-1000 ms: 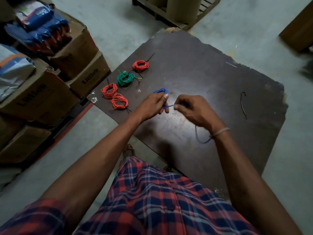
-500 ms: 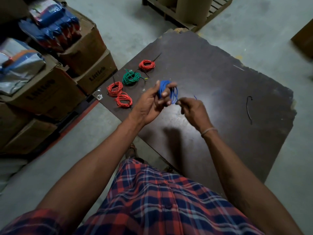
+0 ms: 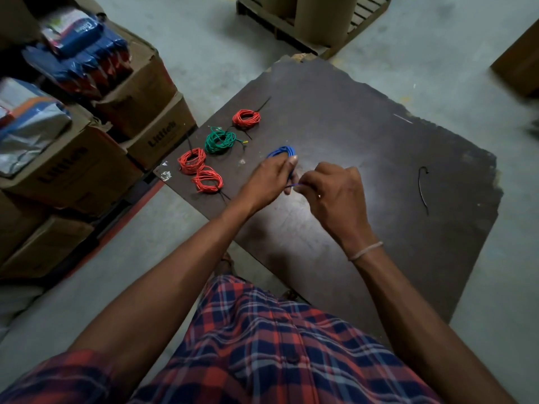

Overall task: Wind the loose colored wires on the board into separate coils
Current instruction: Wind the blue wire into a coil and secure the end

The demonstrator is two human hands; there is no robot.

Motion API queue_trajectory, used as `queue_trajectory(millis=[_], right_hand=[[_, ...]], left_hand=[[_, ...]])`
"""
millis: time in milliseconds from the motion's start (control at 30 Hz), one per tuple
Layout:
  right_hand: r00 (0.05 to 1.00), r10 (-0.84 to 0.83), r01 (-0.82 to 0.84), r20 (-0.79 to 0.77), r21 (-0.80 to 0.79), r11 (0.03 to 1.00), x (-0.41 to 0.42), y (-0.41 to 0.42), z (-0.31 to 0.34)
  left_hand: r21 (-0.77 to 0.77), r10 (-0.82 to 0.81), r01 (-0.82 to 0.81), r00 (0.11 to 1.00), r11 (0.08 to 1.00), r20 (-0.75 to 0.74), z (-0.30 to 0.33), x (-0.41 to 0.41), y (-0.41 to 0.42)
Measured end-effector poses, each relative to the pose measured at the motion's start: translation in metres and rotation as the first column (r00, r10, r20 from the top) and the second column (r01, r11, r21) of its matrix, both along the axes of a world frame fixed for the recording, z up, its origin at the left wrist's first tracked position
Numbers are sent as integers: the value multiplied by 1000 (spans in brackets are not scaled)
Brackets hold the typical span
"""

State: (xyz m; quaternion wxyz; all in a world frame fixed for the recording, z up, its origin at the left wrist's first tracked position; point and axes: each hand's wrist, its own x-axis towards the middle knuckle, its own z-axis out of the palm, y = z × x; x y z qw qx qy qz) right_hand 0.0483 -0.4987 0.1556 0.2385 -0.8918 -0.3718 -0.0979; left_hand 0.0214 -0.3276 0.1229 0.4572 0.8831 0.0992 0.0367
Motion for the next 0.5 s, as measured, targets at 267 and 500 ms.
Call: queue_trajectory(millis=[267, 500], right_hand=[[994, -12, 36, -110, 219, 975, 34, -6, -2], [854, -22, 318, -521, 487, 813, 25, -3, -9]], left_hand=[[-565, -88, 21, 992, 825, -91, 9, 1, -8], [-829, -38, -164, 975, 535, -217, 15, 12, -11]])
